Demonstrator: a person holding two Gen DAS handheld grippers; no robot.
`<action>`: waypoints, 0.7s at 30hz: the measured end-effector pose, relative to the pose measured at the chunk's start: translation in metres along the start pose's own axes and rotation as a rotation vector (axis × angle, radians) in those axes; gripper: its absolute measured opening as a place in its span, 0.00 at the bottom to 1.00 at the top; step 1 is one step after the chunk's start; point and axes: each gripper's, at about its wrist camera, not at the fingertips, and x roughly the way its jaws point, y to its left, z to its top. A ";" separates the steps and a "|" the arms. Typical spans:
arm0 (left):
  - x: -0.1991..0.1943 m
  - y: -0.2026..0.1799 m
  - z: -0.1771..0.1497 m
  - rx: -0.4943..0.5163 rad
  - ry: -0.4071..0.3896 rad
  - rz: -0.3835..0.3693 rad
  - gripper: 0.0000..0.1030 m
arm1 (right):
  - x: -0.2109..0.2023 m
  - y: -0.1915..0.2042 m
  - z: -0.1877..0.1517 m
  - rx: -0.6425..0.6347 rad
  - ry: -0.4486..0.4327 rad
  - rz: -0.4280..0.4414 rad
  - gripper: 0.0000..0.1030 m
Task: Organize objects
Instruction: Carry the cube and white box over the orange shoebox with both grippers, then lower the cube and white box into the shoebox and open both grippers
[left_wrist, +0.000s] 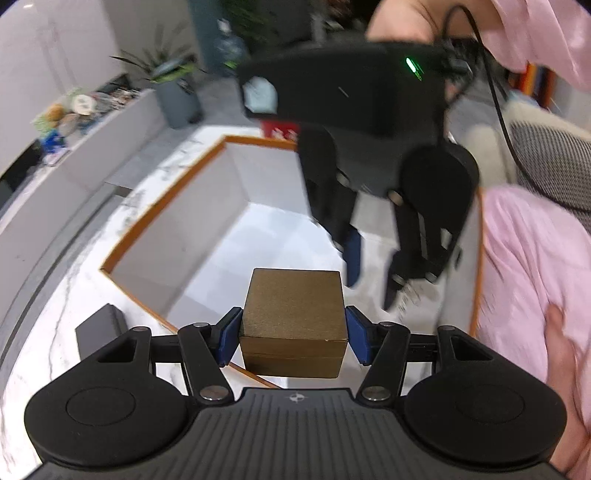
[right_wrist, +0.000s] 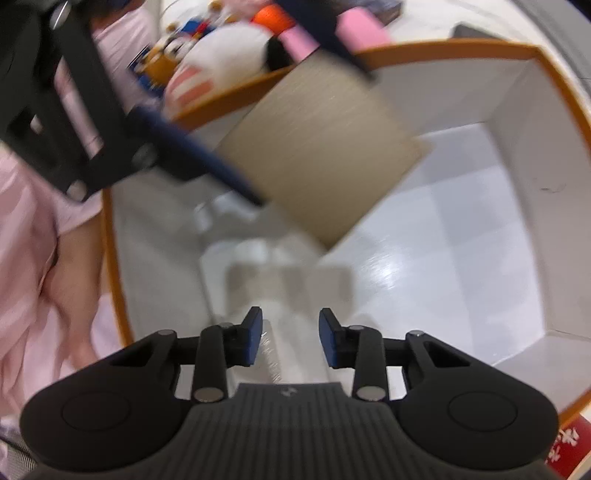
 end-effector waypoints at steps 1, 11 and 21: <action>0.001 -0.001 0.002 0.022 0.020 -0.009 0.66 | -0.002 0.000 0.000 0.013 -0.020 -0.008 0.34; 0.019 -0.020 0.010 0.183 0.179 -0.045 0.66 | -0.052 -0.002 -0.012 0.069 -0.190 -0.089 0.18; 0.025 -0.036 0.015 0.283 0.282 -0.098 0.65 | -0.043 0.009 -0.004 0.025 -0.201 -0.090 0.16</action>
